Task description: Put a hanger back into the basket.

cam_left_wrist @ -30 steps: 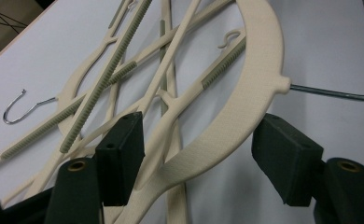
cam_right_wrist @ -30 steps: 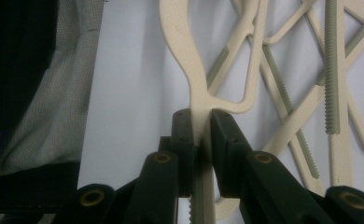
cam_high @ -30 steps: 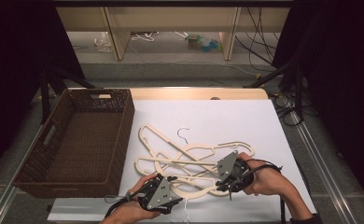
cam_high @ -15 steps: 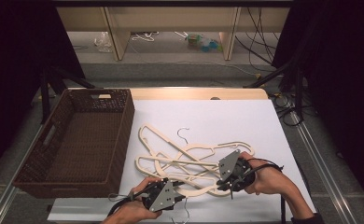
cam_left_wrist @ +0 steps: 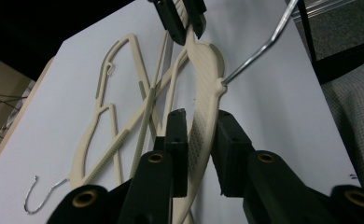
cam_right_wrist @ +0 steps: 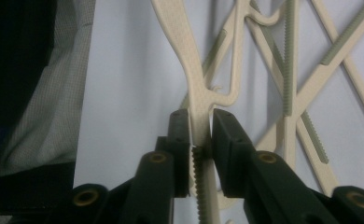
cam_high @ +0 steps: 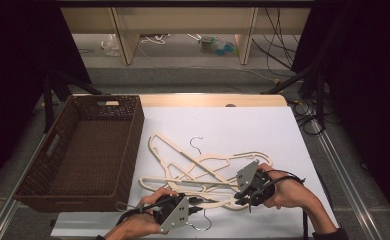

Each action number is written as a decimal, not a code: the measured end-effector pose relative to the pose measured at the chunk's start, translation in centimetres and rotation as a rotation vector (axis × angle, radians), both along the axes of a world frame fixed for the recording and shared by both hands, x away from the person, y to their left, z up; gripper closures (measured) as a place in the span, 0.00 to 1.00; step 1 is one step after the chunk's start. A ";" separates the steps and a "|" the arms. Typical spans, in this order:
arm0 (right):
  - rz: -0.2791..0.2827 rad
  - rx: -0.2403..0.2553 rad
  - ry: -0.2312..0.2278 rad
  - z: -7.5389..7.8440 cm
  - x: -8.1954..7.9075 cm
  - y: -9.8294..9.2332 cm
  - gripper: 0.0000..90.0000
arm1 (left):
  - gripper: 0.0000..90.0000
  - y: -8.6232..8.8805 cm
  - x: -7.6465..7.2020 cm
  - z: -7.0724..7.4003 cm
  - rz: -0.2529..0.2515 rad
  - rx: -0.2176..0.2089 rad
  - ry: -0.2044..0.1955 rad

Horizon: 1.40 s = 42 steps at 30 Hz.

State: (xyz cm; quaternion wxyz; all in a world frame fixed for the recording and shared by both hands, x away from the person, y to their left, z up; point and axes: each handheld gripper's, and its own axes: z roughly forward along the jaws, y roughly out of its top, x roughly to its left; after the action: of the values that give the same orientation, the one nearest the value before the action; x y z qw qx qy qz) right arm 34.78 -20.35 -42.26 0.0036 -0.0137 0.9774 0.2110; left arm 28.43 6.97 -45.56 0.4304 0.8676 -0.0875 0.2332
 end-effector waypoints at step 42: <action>-0.431 0.312 -0.154 5.4 -1.3 -4.5 0.39 | 0.95 1.7 6.6 9.3 0.428 -0.239 0.439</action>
State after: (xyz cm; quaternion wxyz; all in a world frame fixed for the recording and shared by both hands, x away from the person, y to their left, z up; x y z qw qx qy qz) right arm 33.48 -24.81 -36.82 0.1249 0.1792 0.9103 0.3517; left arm 35.03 8.72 -36.26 0.4792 0.8391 0.2195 0.1344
